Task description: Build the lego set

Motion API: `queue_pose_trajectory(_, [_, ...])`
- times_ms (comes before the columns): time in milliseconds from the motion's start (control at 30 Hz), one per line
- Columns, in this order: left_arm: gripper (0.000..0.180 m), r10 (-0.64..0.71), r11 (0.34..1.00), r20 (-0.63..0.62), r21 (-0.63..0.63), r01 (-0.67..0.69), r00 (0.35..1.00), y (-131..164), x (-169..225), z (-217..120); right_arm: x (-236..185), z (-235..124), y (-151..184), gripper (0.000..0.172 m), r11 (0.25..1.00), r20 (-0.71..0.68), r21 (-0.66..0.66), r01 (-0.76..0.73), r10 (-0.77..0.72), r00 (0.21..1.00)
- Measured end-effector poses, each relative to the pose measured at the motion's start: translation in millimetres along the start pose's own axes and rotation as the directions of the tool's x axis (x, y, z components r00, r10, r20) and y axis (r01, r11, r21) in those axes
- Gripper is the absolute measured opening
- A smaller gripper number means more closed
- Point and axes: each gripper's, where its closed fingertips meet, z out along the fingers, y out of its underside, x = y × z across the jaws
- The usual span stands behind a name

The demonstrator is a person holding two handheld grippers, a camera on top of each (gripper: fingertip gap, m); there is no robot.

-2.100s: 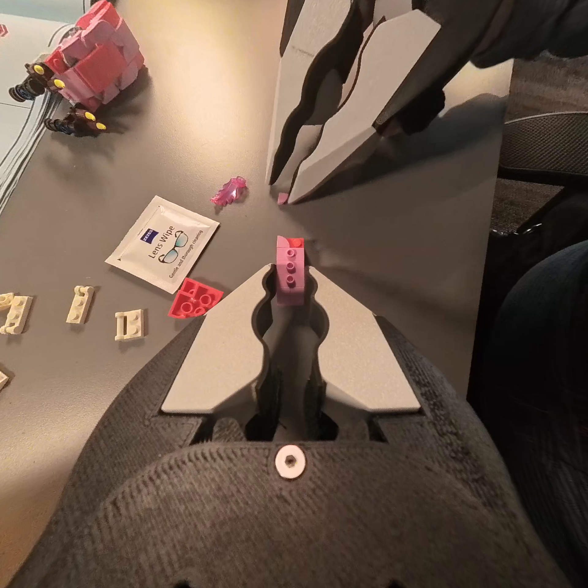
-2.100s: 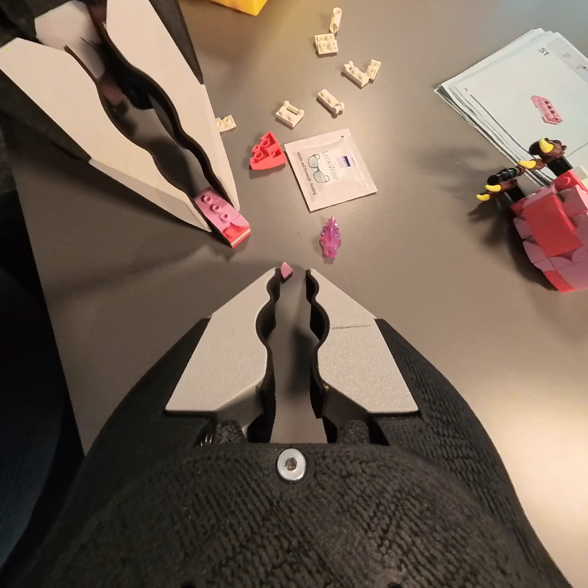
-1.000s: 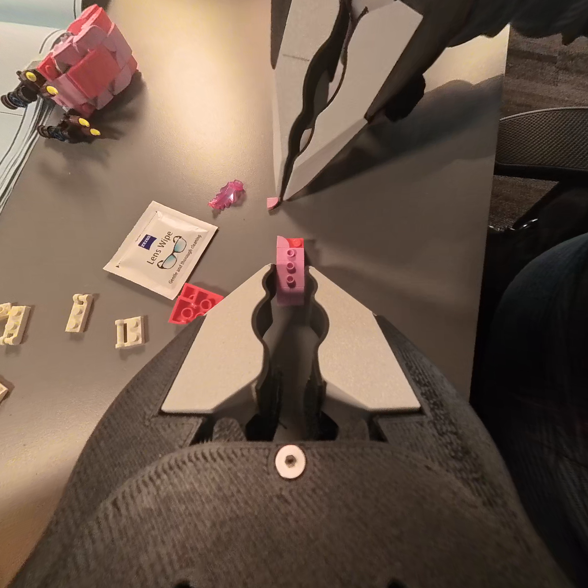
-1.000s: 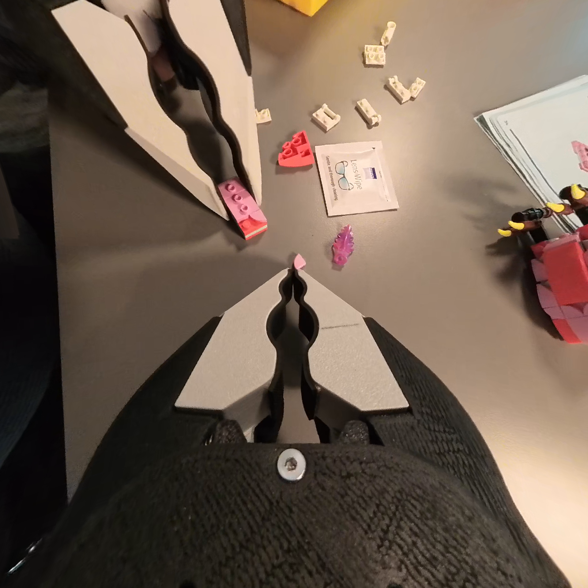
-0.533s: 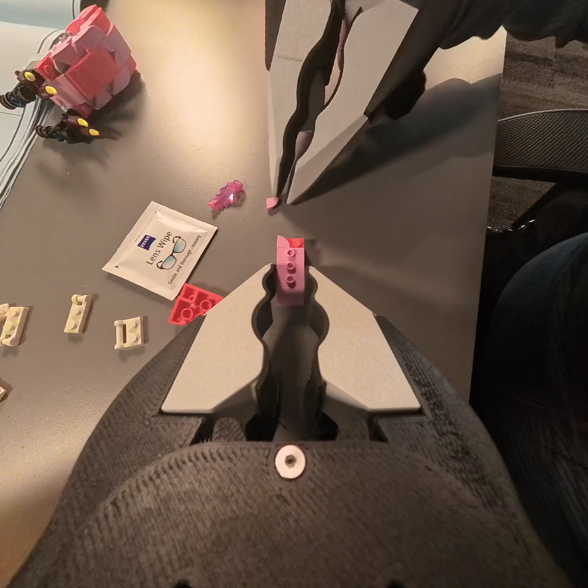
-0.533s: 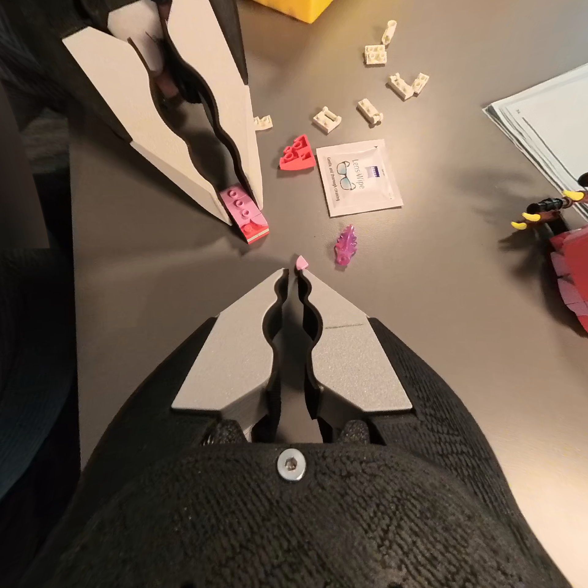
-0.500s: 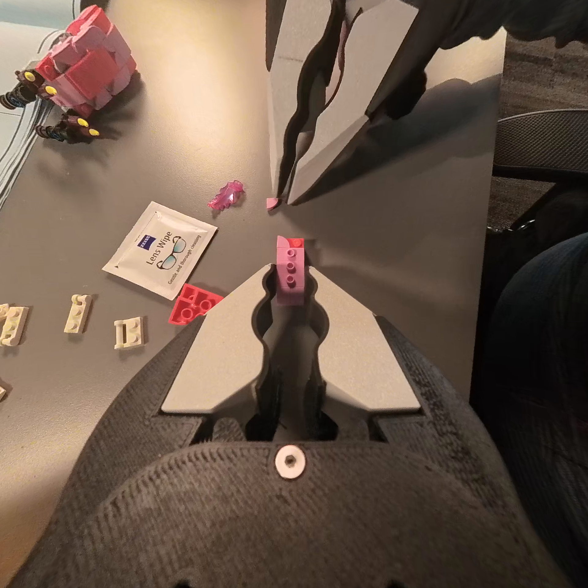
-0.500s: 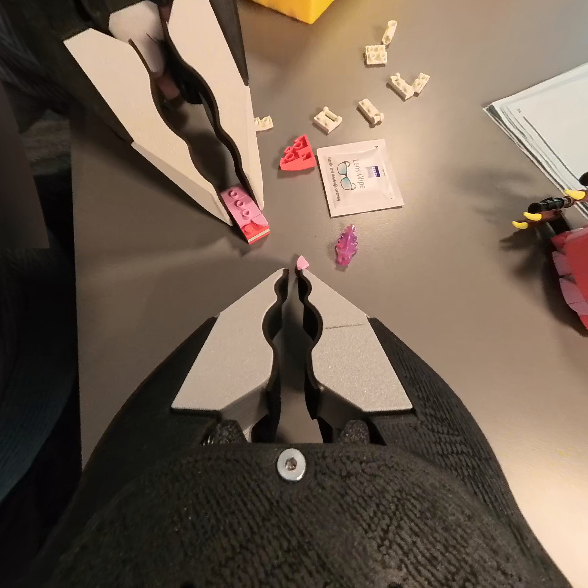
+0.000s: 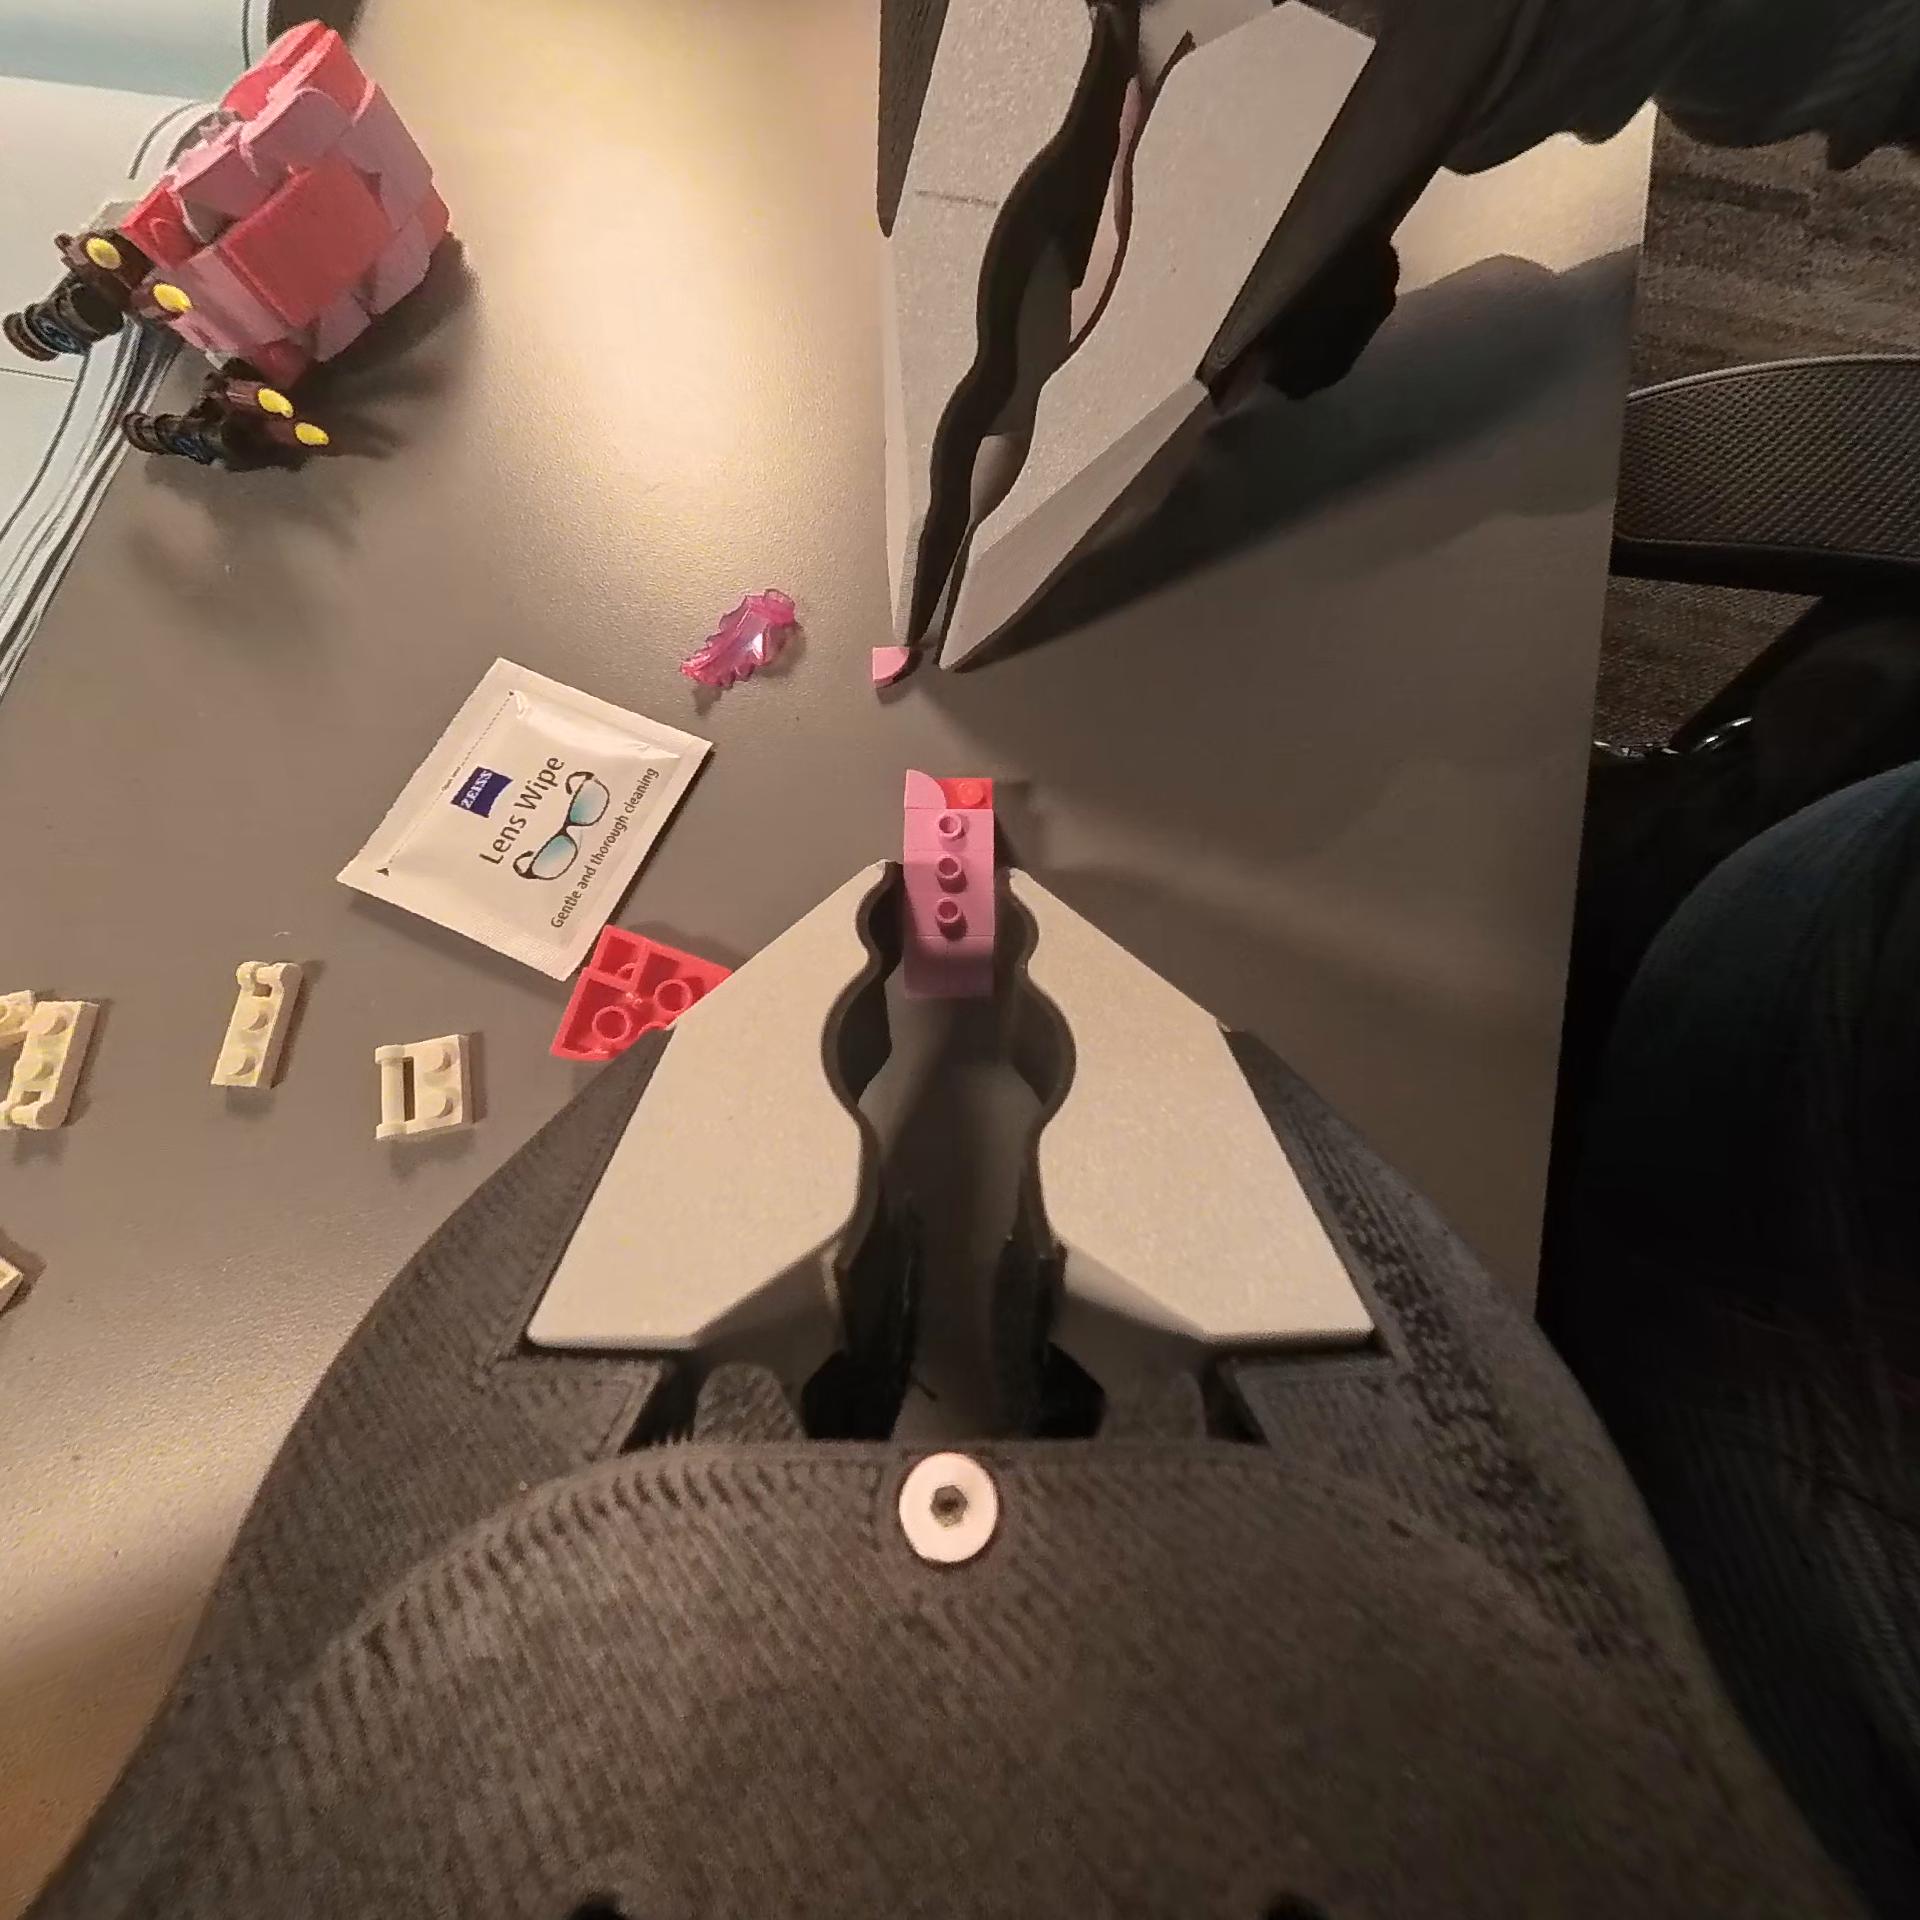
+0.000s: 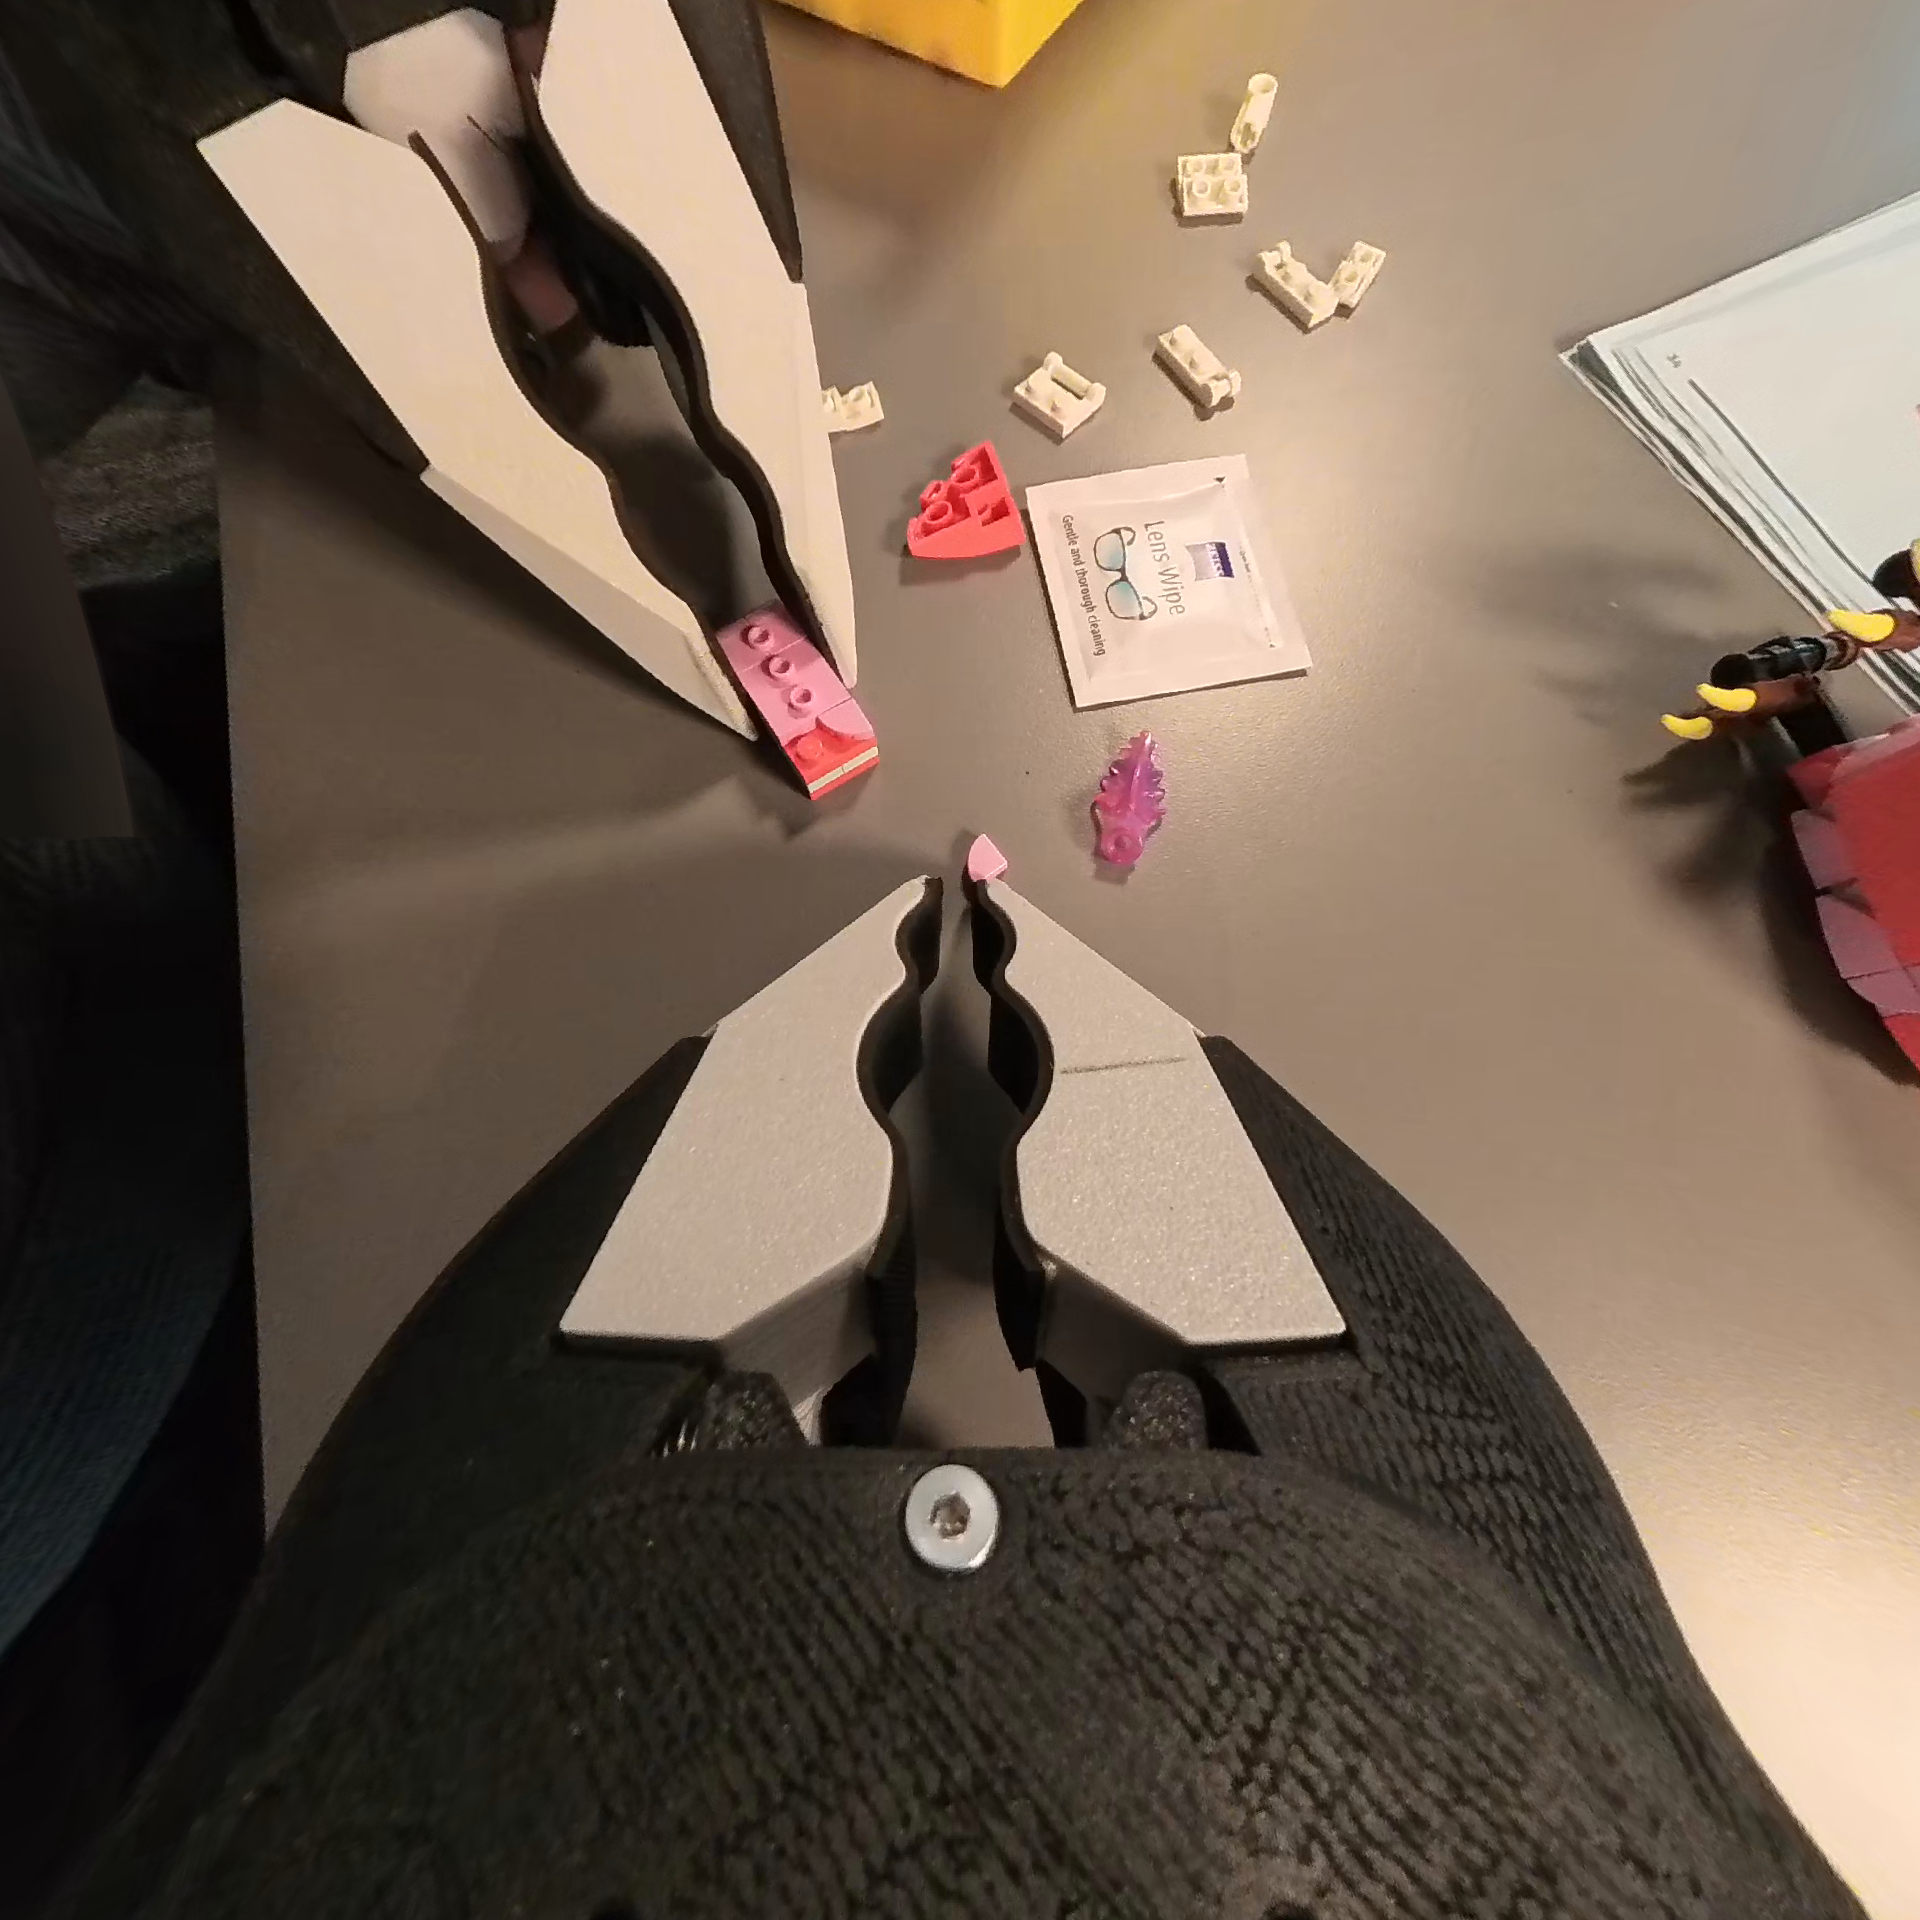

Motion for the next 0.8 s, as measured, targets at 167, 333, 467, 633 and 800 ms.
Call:
queue_pose_trajectory(167, [0.016, 0.0, 1.0, 0.0, 0.0, 0.0, 1.0, -0.1, 0.0, 0.0, 0.4, 0.1, -0.1, 0.004, 1.0, -0.007, 0.001, 0.001, -0.001, 1.0])
queue_pose_trajectory(333, [0.016, -0.003, 1.0, 0.004, 0.001, 0.003, 1.0, 0.0, -0.6, -0.1, 1.3, 0.7, -0.6, 0.004, 1.0, -0.012, 0.007, -0.003, 0.003, 1.0])
queue_pose_trajectory(467, [0.016, -0.003, 1.0, 0.004, 0.001, 0.003, 1.0, 0.0, -0.7, -0.1, 3.3, 2.2, -1.8, 0.006, 1.0, -0.024, 0.01, -0.004, 0.004, 1.0])
queue_pose_trajectory(633, [0.016, -0.004, 1.0, 0.004, 0.001, 0.004, 1.0, 0.0, -0.7, -0.1, 5.8, 3.4, -3.0, 0.011, 1.0, -0.031, 0.012, -0.016, 0.016, 0.999])
queue_pose_trajectory(800, [0.016, -0.004, 1.0, 0.004, 0.002, 0.004, 1.0, -0.1, -0.7, -0.2, 3.2, 3.7, -3.3, 0.012, 1.0, -0.014, 0.011, -0.018, 0.018, 1.0])
